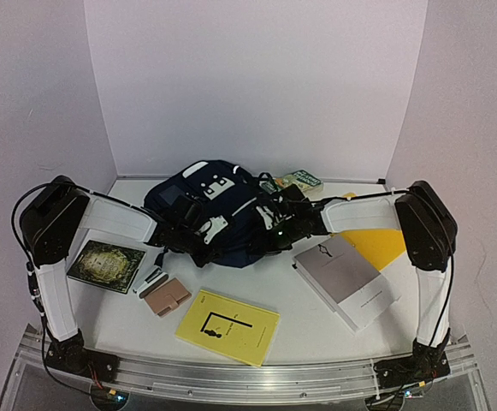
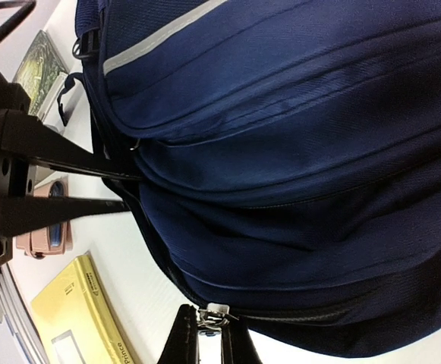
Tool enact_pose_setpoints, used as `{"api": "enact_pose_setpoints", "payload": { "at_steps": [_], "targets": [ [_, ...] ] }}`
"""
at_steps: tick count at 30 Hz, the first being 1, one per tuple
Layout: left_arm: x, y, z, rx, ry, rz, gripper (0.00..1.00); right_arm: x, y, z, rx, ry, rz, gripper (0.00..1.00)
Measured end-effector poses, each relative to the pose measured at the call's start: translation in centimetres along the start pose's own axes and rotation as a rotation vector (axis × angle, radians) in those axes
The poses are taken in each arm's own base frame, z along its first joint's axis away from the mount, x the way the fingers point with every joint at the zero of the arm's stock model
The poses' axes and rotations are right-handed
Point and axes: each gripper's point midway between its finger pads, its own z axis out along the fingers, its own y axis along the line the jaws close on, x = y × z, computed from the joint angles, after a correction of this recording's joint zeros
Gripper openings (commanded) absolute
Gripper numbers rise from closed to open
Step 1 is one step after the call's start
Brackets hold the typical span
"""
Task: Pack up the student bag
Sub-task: Unzip the student bag at the center of the board.
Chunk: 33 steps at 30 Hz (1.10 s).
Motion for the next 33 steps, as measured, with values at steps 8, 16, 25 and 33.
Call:
{"api": "enact_pose_setpoints", "payload": {
  "at_steps": [8, 16, 25, 33],
  "targets": [
    [0.4, 1.0, -0.1, -0.045, 0.016, 0.003, 0.0, 0.2, -2.3, -0.7, 0.0, 0.002, 0.026, 0.0],
    [0.2, 2.2, -1.6, -0.119, 0.005, 0.027, 0.0, -0.7, -4.0, -1.9, -0.008, -0.024, 0.004, 0.0],
    [-0.4, 6.4, -7.9, -0.221, -0.026, -0.056, 0.55, 0.2, 0.1, -1.3, -0.13, 0.02, -0.012, 0.0],
    [-4.0, 0.4, -9.0, -0.113, -0.129, 0.046, 0.63, 1.3, 4.3, -0.3, -0.214, 0.086, -0.008, 0.0]
  ]
}}
